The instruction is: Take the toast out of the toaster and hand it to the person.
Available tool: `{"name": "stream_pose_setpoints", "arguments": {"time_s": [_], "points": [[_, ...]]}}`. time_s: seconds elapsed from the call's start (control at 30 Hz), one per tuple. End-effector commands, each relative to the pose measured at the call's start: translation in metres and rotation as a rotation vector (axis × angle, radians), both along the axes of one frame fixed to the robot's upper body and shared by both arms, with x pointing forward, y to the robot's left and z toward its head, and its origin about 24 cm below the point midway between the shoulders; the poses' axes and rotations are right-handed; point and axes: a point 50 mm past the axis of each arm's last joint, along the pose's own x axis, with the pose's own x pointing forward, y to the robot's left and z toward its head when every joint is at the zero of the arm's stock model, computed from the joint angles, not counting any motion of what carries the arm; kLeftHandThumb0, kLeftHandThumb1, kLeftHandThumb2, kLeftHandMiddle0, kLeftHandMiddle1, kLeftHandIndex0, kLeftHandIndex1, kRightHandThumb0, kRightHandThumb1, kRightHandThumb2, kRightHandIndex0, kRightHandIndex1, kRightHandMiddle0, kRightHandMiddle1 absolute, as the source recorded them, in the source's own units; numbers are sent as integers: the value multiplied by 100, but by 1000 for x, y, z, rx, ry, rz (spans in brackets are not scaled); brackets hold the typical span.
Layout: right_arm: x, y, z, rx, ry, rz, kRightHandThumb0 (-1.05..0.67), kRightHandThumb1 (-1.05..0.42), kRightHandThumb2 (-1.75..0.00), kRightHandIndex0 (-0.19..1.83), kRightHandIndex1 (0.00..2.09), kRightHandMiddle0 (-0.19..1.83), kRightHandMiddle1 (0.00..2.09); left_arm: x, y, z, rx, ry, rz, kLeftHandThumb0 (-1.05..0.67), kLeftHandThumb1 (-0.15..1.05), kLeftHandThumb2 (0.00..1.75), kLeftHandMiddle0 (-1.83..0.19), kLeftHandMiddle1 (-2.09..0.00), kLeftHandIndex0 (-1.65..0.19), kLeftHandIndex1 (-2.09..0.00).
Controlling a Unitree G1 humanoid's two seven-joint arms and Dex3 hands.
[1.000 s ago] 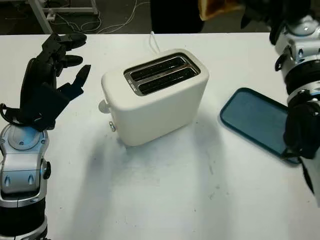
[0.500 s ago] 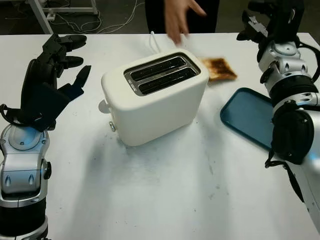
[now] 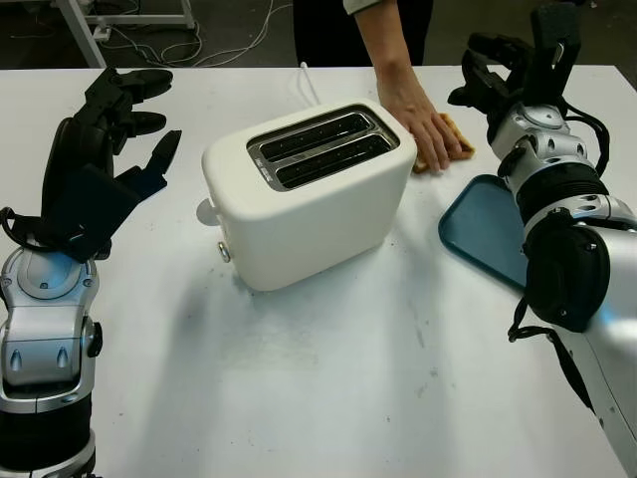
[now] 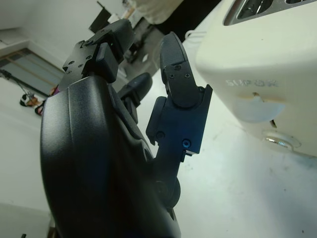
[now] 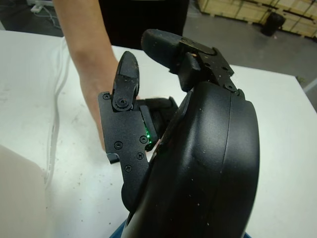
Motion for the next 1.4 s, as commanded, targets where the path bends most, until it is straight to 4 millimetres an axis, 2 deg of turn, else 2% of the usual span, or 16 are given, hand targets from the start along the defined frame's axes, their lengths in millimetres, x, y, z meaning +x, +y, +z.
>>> {"name": "stream_pose_setpoints", "arguments": {"time_s": [0.0,0.03,0.07,0.17,0.3,0.33,0.4,0.47,0.5,0.6,0.67,0.77,0.9,1.0,1.23,1.37], "points": [[0,0,-4,25,15,11,-22,-92,-47,65,175,15,149,0,1,-1,9,2,7,-37,92,53,-8,-101,-19,-66],[0,0,-5,32,18,11,-22,-92,-45,67,175,17,137,0,1,-1,9,4,7,-38,92,53,-8,-101,-19,-66],[-1,0,-5,37,21,8,-20,-92,-44,67,175,23,101,-1,1,-1,8,7,6,-38,92,53,-8,-101,-19,-66],[-1,1,-7,20,31,7,-18,-92,-42,65,175,34,44,-1,0,-2,4,4,5,-37,92,53,-8,-101,-19,-66],[-1,2,-10,35,34,40,-19,-92,-45,65,175,24,109,-2,1,-2,1,8,9,-37,92,53,-8,-101,-19,-66],[-1,2,-11,36,36,45,-18,-92,-45,64,175,19,113,-2,1,-2,5,7,9,-37,92,53,-8,-100,-18,-66],[-1,3,-12,49,31,56,-18,-92,-45,65,175,31,72,-3,1,-2,6,6,11,-36,92,54,-8,-100,-18,-65],[-1,3,-14,56,23,65,-17,-92,-44,64,175,39,59,-2,1,-2,6,3,12,-36,92,54,-8,-100,-18,-65],[-1,4,-15,52,20,72,-16,-92,-43,64,175,37,71,-2,1,-2,2,3,11,-36,92,54,-8,-100,-19,-65],[-2,5,-17,11,17,94,-14,-92,-43,61,175,16,148,-3,1,-3,-11,7,11,-35,92,54,-8,-99,-18,-65],[-2,6,-18,-29,20,111,-15,-92,-43,63,175,12,166,-3,2,-5,-24,7,13,-35,92,54,-8,-99,-18,-65],[-2,9,-20,-226,1,180,-14,-92,-48,58,175,14,168,-6,4,-8,-62,11,22,-35,92,55,-7,-99,-18,-64],[-7,14,-28,-374,-82,260,-15,-92,-47,72,175,54,174,-14,6,-14,-114,19,51,-41,92,57,-3,-96,-16,-62],[-16,16,-32,-457,-205,305,-15,-92,-52,84,175,68,175,-20,8,-19,-149,29,85,-45,92,55,-2,-95,-15,-59],[-58,8,-52,-429,-445,355,-20,-92,-52,97,175,76,175,-37,10,-36,-296,43,101,-41,92,56,0,-87,-13,-52],[-80,6,-70,-310,-452,333,-24,-92,-50,102,175,79,175,-45,7,-45,-356,66,108,-45,92,54,0,-84,-12,-49]]}}
